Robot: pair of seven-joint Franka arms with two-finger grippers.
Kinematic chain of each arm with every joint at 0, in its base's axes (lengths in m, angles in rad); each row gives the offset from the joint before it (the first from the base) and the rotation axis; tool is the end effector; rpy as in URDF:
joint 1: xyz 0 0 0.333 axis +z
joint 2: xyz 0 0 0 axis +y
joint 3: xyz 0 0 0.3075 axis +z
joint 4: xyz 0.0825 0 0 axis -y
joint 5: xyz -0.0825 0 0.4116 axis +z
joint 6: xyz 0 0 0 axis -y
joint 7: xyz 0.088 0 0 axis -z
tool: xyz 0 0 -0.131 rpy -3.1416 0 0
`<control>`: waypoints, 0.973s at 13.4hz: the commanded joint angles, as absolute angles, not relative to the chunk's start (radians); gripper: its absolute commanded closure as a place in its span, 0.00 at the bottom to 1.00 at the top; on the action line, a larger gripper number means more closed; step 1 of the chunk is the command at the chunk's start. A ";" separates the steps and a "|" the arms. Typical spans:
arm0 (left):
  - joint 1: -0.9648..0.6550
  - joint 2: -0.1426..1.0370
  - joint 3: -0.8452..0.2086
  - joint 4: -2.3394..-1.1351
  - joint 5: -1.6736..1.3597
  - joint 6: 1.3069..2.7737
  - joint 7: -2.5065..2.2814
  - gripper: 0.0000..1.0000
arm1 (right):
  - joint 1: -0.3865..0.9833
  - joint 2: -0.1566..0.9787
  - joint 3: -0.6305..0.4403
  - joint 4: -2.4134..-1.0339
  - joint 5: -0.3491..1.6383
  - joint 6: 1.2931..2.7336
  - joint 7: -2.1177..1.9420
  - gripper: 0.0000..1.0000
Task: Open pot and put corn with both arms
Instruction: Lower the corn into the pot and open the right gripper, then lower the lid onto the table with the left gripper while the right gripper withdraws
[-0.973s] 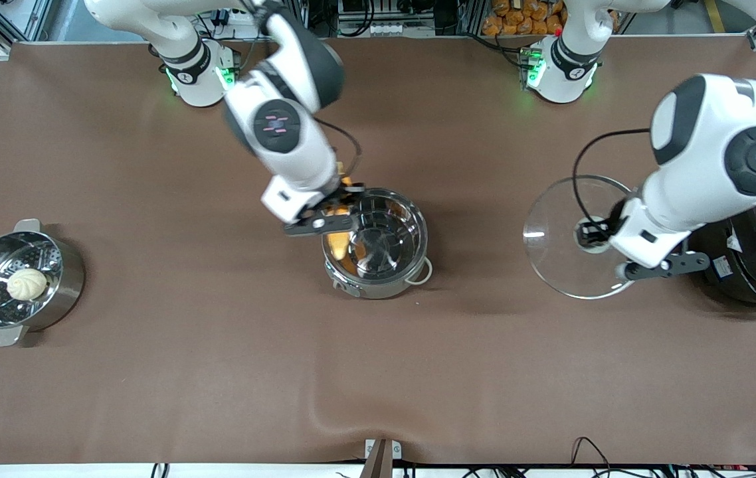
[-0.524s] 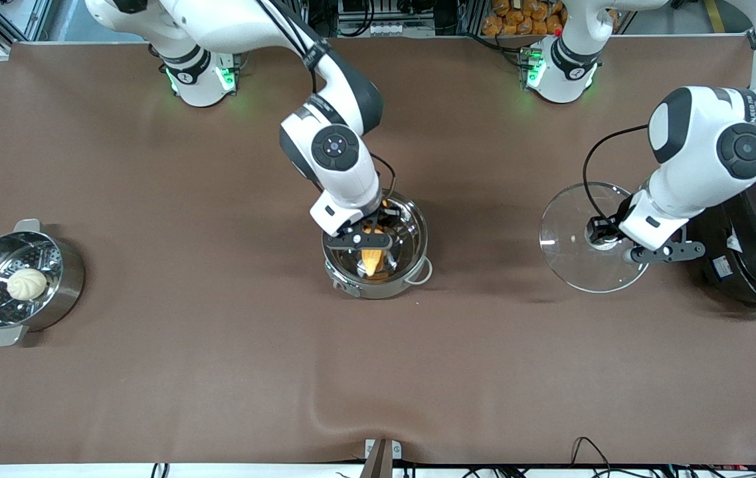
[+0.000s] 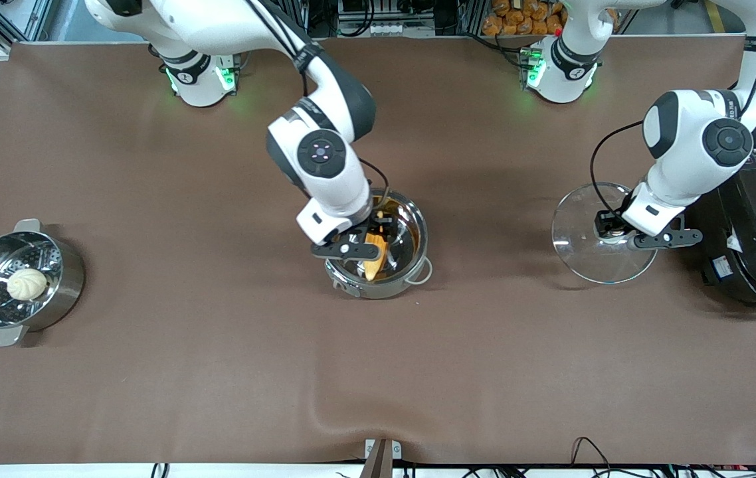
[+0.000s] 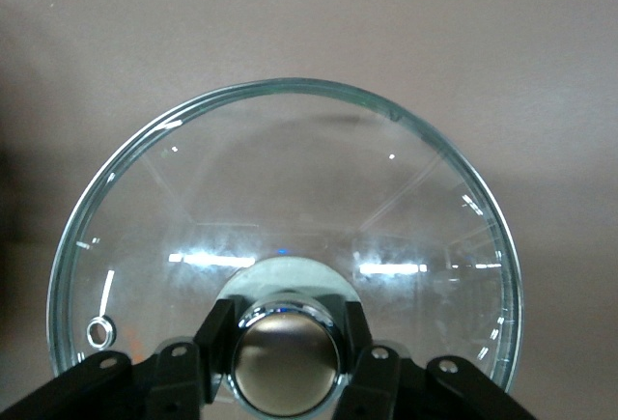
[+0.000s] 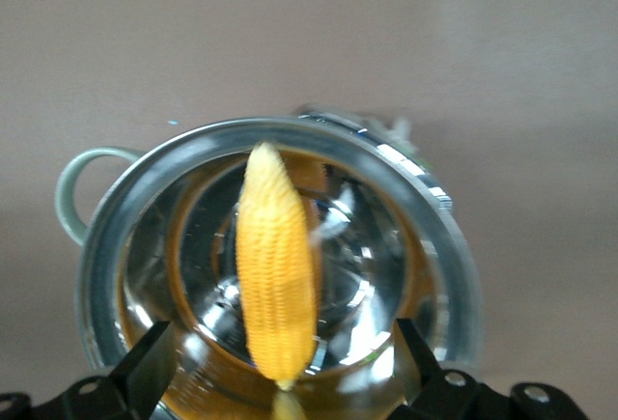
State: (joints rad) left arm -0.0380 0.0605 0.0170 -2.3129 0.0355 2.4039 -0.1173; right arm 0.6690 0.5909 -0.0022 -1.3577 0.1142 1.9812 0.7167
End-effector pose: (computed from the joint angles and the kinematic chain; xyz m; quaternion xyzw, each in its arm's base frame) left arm 0.5381 -0.0104 0.2680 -0.9992 -0.0352 -0.0161 0.0116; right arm 0.5795 0.4688 0.3397 -0.9974 0.0466 0.0207 0.0505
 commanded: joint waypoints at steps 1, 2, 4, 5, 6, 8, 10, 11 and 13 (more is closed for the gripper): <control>0.008 0.006 0.005 -2.411 0.058 2.508 -0.062 1.00 | 0.573 0.473 0.011 -1.376 0.110 1.799 0.620 0.00; 0.023 0.006 0.005 -2.448 0.058 2.561 -0.043 1.00 | 0.534 0.425 0.011 -1.381 0.110 1.728 0.592 0.00; 0.037 0.006 0.005 -2.512 0.058 2.659 -0.023 1.00 | 0.468 0.330 0.003 -1.435 0.089 1.694 0.578 0.00; 0.038 0.009 0.005 -2.537 0.058 2.701 -0.023 1.00 | 0.425 0.292 0.003 -1.463 0.084 1.704 0.560 0.00; 0.038 0.018 0.005 -2.565 0.058 2.765 -0.023 1.00 | 0.370 0.255 0.002 -1.486 0.084 1.704 0.504 0.00; 0.037 0.060 0.005 -2.594 0.058 2.871 -0.026 1.00 | 0.258 0.195 0.002 -1.528 0.081 1.704 0.422 0.00; 0.029 0.092 0.003 -2.574 0.058 2.872 -0.040 1.00 | 0.177 0.163 0.002 -1.580 0.060 1.704 0.391 0.00; 0.023 0.116 0.000 -2.559 0.057 2.872 -0.046 1.00 | 0.140 0.157 0.002 -1.588 0.060 1.700 0.306 0.00; 0.015 0.178 -0.015 -2.508 0.057 2.872 -0.075 1.00 | 0.078 0.137 0.003 -1.580 0.061 1.668 0.224 0.00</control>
State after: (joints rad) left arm 0.0205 0.1263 -0.0009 -2.5688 0.0364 2.8589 -0.0365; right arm 0.1296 0.1889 -0.0216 -1.5419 0.0734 1.6826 0.2761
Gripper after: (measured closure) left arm 0.498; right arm 0.000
